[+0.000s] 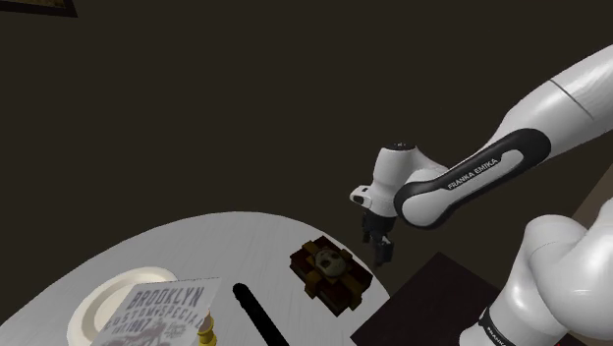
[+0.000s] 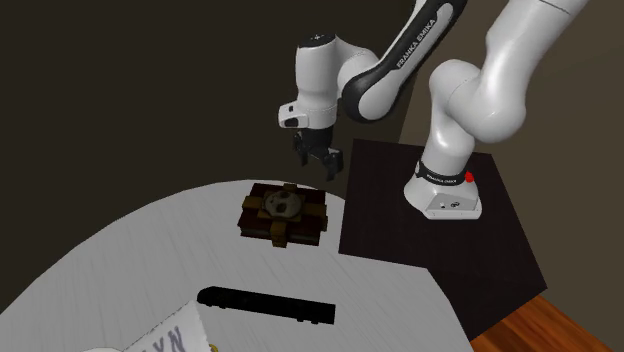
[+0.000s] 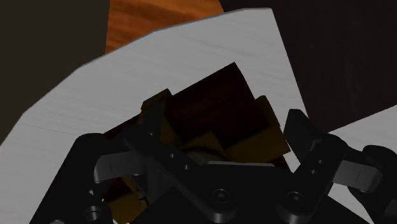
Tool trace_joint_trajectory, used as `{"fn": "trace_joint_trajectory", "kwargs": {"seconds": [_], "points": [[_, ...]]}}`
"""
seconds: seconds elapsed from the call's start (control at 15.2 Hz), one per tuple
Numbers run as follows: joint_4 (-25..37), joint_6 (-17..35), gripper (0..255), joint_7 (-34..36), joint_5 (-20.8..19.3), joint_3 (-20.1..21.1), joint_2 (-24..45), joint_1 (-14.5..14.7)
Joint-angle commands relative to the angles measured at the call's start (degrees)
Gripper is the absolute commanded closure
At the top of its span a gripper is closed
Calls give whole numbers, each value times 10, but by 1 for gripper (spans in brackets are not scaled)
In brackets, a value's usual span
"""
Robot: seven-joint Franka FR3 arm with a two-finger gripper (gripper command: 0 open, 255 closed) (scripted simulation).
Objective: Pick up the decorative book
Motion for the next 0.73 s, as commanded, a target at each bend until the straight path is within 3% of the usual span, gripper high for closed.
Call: {"fn": "trace_joint_trajectory", "kwargs": {"seconds": [0.0,0.66], "points": [[-10,46,0,-38,11,-6,39,20],[-15,148,0,-70,43,-13,140,39]]}}
